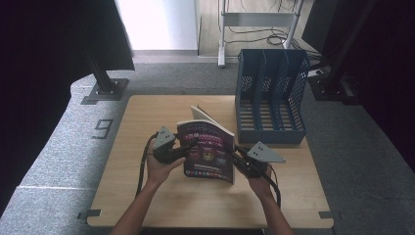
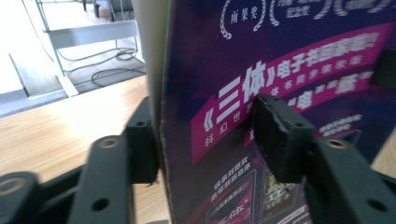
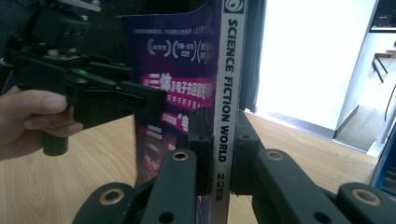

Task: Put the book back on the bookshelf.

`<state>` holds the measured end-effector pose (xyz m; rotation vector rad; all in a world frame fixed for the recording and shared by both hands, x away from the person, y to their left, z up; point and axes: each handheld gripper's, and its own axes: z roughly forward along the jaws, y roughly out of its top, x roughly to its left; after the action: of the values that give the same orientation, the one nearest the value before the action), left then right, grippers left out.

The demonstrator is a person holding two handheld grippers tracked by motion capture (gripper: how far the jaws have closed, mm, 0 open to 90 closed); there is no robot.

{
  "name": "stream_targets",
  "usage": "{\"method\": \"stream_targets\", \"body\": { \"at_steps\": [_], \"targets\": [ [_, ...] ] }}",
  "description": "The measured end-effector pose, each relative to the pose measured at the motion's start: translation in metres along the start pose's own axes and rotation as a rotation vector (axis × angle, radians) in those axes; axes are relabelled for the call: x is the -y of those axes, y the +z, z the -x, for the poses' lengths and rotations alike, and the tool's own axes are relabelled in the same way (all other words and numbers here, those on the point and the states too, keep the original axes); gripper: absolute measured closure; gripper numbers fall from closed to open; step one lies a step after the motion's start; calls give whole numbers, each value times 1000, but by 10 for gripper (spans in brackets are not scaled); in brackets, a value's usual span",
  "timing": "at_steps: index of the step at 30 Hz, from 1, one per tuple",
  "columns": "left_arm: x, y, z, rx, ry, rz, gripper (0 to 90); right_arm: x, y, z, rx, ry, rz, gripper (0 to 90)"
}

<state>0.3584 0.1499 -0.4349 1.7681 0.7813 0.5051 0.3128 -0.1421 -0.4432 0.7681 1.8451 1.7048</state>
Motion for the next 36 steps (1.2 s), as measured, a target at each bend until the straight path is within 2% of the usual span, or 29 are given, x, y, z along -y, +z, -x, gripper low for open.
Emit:
{"method": "stream_targets", "body": {
  "at_steps": [5,13,16,19,24,30,36],
  "targets": [
    [-6,5,-3,-10,-10,-1,325,0,-1,-2,-5,-9,-6,811],
    [-15,13,-9,-3,-6,-8,251,2,-5,-2,-11,-9,3,811],
    [-17,17,-9,8,-2,-11,240,2,-6,-2,-12,-9,8,811],
    [-18,20,-10,48,-17,-14,218,3,-8,-1,-20,-12,15,811],
    [-19,21,-7,86,-11,-1,224,4,-9,-1,-30,-20,22,811],
    [-20,19,-7,98,-28,6,238,4,-8,-2,-33,-17,21,809],
    [-19,15,-6,98,-24,18,260,3,-9,-2,-36,-31,23,802]
  ]
}}
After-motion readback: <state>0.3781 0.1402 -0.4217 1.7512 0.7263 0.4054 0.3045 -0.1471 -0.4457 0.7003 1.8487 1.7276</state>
